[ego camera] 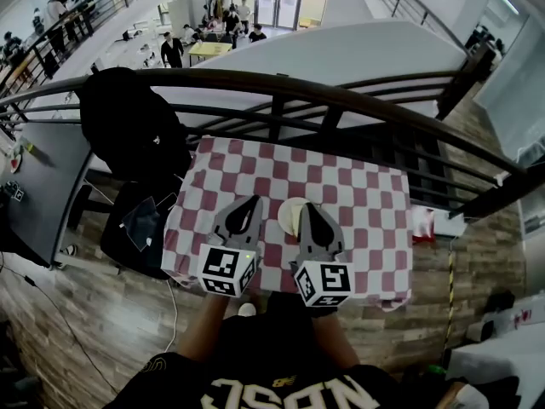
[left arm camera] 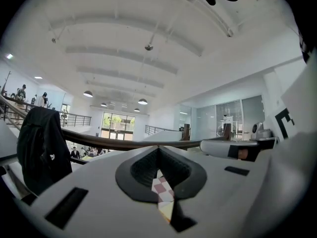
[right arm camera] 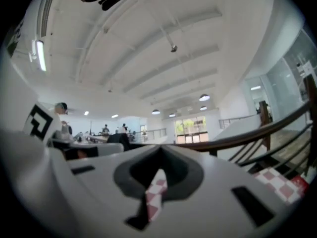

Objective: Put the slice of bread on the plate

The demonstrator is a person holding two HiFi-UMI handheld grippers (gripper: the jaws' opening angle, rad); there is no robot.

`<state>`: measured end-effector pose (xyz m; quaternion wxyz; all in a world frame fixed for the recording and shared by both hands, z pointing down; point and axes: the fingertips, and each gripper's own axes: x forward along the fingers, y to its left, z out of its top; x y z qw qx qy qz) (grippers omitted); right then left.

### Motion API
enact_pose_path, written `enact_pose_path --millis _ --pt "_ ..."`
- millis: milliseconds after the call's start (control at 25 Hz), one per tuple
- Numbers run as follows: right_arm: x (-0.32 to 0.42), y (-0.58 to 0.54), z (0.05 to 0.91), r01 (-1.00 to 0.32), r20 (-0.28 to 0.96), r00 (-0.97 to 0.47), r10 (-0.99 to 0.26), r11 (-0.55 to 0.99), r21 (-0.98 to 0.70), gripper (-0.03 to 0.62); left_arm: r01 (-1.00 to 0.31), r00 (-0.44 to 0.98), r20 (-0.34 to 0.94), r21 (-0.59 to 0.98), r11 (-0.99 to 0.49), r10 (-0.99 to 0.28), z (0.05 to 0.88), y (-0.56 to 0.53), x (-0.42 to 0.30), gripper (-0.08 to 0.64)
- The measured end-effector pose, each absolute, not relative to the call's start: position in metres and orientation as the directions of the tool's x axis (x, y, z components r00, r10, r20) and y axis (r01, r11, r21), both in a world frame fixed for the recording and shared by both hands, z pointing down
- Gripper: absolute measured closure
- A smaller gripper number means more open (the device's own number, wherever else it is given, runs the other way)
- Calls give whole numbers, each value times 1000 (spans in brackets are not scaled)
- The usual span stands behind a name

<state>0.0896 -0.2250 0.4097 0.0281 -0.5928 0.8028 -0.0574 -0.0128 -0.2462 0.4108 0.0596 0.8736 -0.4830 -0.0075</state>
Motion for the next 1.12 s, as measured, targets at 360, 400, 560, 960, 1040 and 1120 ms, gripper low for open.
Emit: enact_pose_path --millis 360,400,560,960,1040,1120 --pt "90 -205 390 -966 -3 -250 -968 249 -74 577 -839 535 -25 96 -535 -844 386 -234 -18 541" --pt "90 -203 390 -967 -3 -245 -969 245 -73 577 -838 537 -31 91 -537 -843 384 -232 -17 541" --pt "87 -195 391 -969 -1 -241 -970 241 -61 577 -840 533 -54 86 -536 -844 381 -227 -18 541" --pt "86 -191 403 -976 26 -215 -976 214 -39 577 -824 555 -46 101 -557 -830 396 -229 -13 541" --pt "86 -195 407 -977 34 -213 -976 211 -41 577 -824 555 -35 111 -555 -831 403 -234 -12 541" --pt "87 -199 412 -977 42 -211 -977 209 -43 577 -824 554 -25 125 -552 -832 411 -241 -12 541"
